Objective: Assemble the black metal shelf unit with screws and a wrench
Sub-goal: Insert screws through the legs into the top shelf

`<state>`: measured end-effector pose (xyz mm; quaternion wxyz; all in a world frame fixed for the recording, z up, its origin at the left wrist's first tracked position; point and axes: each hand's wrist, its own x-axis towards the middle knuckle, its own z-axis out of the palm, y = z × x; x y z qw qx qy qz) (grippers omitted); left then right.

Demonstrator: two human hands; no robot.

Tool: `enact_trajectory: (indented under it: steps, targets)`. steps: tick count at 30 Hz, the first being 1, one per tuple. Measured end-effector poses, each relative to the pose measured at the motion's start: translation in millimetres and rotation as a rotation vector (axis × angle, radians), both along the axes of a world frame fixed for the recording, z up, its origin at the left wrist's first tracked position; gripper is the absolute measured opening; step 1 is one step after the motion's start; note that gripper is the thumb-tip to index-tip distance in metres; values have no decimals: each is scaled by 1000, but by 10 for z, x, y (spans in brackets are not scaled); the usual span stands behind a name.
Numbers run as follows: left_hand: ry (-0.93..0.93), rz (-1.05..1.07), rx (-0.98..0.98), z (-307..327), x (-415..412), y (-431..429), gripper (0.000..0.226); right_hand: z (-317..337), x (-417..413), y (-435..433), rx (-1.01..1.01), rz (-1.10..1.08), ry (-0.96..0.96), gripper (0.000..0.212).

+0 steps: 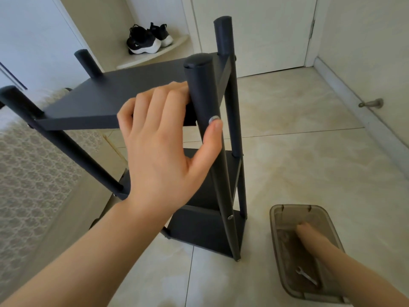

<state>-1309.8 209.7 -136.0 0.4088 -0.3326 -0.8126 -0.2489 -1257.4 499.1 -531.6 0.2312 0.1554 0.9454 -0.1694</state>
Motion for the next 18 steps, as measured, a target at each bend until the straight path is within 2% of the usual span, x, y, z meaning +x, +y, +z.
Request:
enact_trajectory:
  steps: [4, 13, 18]
  targets:
    - [3, -2, 5, 6, 18, 15, 32, 62, -32, -71, -12, -27, -30, 24]
    - [6, -1, 18, 2, 4, 28, 30, -4, 31, -92, 109, 140, 17, 27]
    - [-5, -9, 6, 4, 7, 13, 31, 108, 6, -135, 114, 72, -53, 26]
